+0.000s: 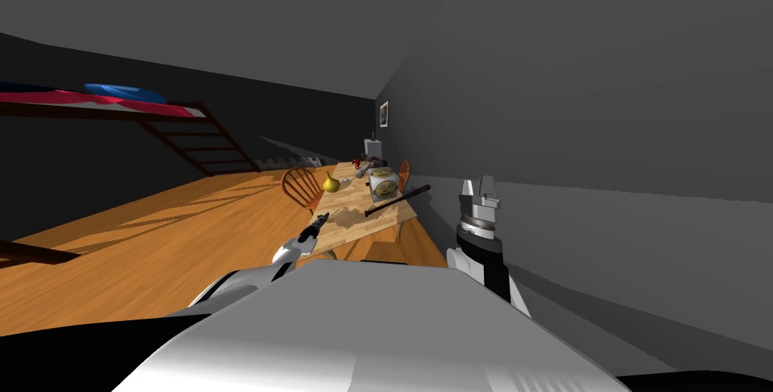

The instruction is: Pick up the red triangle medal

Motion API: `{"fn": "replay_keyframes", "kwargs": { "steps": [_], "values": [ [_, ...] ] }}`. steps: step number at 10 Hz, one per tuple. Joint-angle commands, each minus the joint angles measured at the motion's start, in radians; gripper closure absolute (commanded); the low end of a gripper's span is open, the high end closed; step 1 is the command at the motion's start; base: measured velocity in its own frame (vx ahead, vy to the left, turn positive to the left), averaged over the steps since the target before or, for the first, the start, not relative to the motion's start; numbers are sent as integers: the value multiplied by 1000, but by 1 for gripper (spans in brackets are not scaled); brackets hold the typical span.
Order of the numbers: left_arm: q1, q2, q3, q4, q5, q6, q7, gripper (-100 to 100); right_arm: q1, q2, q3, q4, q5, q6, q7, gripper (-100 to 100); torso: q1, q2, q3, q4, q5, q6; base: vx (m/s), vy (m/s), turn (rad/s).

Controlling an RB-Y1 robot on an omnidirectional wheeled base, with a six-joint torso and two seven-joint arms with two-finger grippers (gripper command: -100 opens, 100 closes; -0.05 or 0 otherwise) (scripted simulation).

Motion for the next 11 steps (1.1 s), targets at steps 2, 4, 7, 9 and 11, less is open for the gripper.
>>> {"fn": "replay_keyframes", "kwargs": {
  "steps": [2,4,7,9,11],
  "values": [
    [18,36,-30,44,-4,-62,52,-100,0,0,0,0,0,0,0,0,0,-1,0,0,0,0,107,-54,16],
    [29,48,-42,53,-6,-80,72,-100,0,0,0,0,0,0,0,0,0,0,0,0,0,0,81,-35,15],
    [40,60,-54,62,-7,-99,91,-100,0,0,0,0,0,0,0,0,2,3,2,1,0,0,36,-12,3],
    [62,85,-77,94,-11,-136,129,-100,0,0,0,0,0,0,0,0,1,2,1,1,0,0,84,-34,15],
    [75,78,-74,55,-10,-119,125,100,0,0,0,0,0,0,0,0,2,4,2,1,0,0,19,-6,5]
  ]
}}
